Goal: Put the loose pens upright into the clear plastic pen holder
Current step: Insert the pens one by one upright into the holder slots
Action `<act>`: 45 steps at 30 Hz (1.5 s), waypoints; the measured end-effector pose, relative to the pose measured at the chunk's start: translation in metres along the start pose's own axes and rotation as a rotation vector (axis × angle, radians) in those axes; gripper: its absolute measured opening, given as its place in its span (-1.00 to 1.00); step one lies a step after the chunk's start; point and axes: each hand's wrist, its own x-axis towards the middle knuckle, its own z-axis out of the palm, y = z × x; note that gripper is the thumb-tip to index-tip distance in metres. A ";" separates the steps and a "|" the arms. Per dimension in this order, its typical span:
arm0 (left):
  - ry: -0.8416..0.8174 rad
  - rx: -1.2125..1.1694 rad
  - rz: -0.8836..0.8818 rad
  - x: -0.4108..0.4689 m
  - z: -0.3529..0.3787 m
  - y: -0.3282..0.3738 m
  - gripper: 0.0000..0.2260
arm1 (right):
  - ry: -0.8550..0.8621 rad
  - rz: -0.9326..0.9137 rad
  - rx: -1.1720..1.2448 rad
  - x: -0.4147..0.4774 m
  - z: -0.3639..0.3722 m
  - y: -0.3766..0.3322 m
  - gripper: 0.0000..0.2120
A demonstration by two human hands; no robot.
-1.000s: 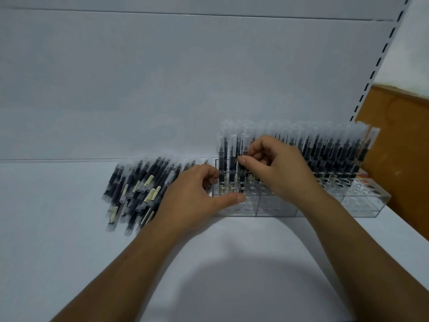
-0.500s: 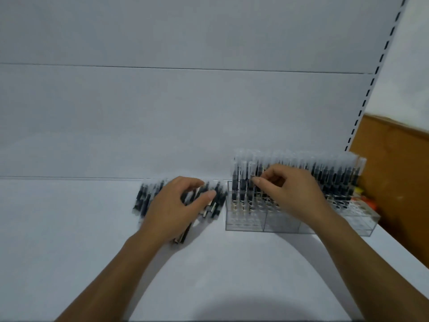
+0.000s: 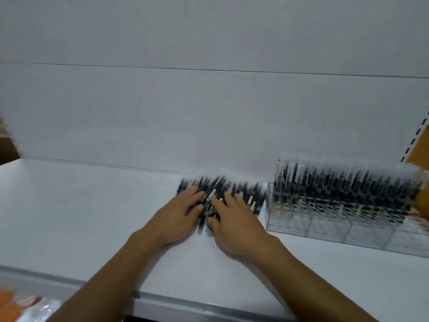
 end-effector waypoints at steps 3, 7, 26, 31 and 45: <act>0.087 -0.105 -0.059 -0.006 -0.002 -0.007 -0.74 | 0.073 -0.096 0.078 0.004 0.011 0.003 -0.52; 0.178 -0.170 -0.112 -0.011 -0.003 -0.005 -0.77 | 0.159 -0.189 0.211 0.005 0.016 0.012 -0.61; 0.133 0.055 -0.352 0.020 -0.023 -0.005 -0.72 | 0.347 0.003 0.371 0.002 0.010 0.018 -0.64; 0.089 -0.060 -0.391 0.026 -0.034 -0.005 -0.86 | 0.347 0.044 0.567 0.002 0.010 0.018 -0.61; 0.164 -0.336 -0.586 -0.012 -0.041 -0.017 -0.89 | 0.281 0.100 1.012 0.008 0.014 0.013 -0.71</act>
